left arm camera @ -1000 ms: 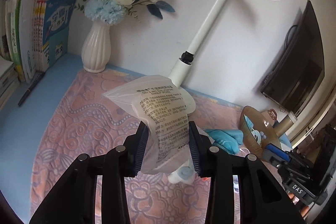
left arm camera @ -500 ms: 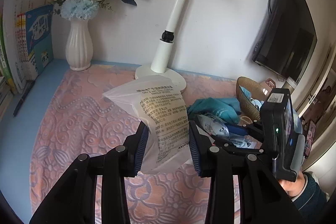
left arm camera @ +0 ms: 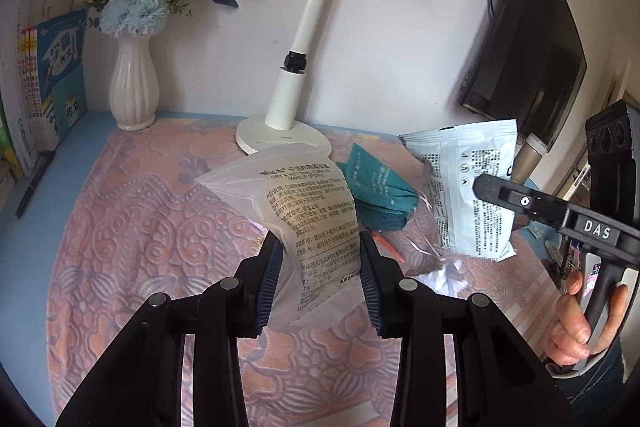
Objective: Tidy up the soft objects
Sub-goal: 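Lift the clear bag and wipes packet and carry them toward the amber bowl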
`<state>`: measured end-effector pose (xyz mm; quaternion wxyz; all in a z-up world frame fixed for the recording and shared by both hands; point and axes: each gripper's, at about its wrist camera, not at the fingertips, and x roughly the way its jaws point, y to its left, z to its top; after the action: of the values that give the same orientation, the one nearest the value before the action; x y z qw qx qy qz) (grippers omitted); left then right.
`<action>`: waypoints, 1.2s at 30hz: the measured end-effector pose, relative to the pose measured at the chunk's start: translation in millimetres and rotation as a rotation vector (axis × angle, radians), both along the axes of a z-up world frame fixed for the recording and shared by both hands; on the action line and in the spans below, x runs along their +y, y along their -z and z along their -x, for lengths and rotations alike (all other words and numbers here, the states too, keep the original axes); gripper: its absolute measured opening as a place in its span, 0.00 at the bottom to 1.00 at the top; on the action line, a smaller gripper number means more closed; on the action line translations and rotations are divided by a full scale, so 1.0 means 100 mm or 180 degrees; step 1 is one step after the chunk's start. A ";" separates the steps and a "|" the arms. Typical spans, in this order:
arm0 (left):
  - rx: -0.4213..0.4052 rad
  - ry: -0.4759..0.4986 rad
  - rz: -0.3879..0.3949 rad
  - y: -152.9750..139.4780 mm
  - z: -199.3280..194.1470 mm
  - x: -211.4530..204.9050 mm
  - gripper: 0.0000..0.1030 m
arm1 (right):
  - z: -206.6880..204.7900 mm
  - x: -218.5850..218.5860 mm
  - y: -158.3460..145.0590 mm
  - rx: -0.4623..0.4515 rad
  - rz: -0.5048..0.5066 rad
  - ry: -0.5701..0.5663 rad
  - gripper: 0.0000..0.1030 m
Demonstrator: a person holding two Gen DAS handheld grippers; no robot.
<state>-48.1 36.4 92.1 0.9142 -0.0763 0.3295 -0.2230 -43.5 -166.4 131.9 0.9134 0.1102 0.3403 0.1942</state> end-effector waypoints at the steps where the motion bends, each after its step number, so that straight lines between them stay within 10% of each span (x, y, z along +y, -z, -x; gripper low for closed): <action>1: -0.0007 0.0030 -0.0001 0.00 0.04 -0.02 0.34 | 0.10 -0.06 -0.02 0.0007 -0.0091 0.0029 0.16; 13: 0.0226 0.0545 -0.0103 0.39 0.33 -0.67 0.34 | 0.61 -1.04 0.73 0.1175 -0.0753 0.0603 0.18; 19: 0.0303 0.0485 -0.0246 0.61 0.35 -0.70 0.34 | 0.69 -1.12 0.54 0.0829 0.0533 0.1364 0.62; 26: 0.0379 0.0466 -0.0174 0.68 0.32 -0.68 0.34 | 0.89 -1.15 0.77 0.1059 0.0174 0.1294 0.81; 36: 0.0400 0.0463 -0.0177 0.72 0.31 -0.67 0.34 | 0.62 -1.09 1.14 0.1279 0.0424 0.1693 0.78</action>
<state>-79.2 -30.8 20.3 0.8750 -0.0406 0.3969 -0.2744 -105.1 -275.9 17.8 0.8519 0.1714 0.4848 -0.0991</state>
